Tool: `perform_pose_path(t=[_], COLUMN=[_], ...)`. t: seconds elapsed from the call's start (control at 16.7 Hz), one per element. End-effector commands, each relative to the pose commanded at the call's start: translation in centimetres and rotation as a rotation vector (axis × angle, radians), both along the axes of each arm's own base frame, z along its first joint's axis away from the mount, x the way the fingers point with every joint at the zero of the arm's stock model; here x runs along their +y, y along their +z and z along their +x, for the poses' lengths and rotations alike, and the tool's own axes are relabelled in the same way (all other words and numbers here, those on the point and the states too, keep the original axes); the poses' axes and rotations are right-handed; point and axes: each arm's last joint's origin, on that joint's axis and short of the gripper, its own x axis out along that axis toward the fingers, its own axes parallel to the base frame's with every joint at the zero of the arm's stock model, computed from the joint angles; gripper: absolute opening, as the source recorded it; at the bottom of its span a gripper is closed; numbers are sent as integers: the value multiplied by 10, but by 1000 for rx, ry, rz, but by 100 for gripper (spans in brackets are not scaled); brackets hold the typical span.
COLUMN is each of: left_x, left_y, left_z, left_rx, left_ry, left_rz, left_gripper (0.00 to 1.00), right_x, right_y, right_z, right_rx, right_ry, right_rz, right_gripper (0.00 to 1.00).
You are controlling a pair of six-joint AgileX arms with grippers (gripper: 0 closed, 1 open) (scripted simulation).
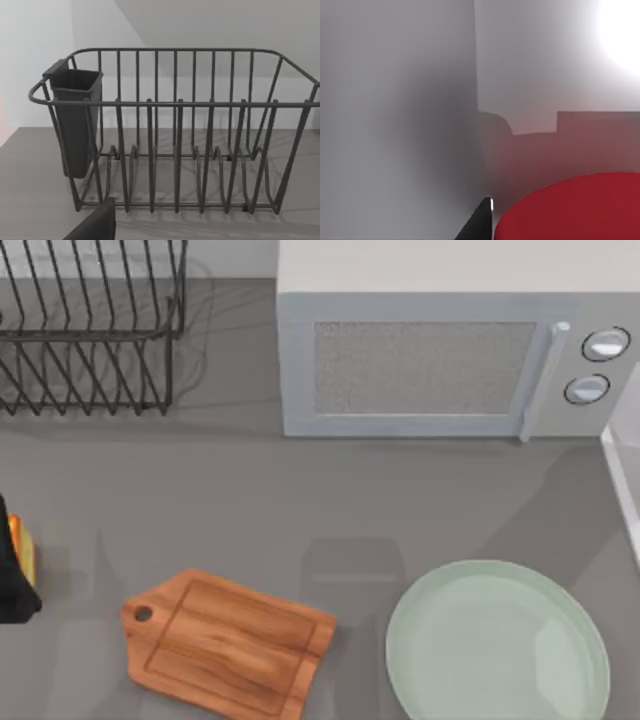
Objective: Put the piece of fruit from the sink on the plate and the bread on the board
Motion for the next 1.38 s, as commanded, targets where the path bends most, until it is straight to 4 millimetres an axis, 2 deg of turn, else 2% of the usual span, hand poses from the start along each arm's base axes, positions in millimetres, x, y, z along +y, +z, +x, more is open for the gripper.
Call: perform_pose_path(t=[0.24,0.3,0.48,0.78,0.9,1.2,1.38], left_x=[0,0,0,0,0,0,0], left_y=[0,0,0,0,0,0,0], left_z=[0,0,0,0,0,0,0], left_rx=[0,0,0,0,0,0,0], left_ry=[0,0,0,0,0,0,0], left_rz=[0,0,0,0,0,0,0], left_gripper=[100,100,100,100,100,100,100], right_x=[0,0,-1,0,0,0,9], right_y=[0,28,44,107,126,126,143], right_z=[0,6,9,7,6,6,3], right_rx=[0,-51,-59,-36,-49,-48,-66], right_ry=[0,-3,-3,-3,-3,-4,-20], right_rz=[0,-1,-3,3,0,0,-7], right_gripper=[0,0,0,0,0,0,0])
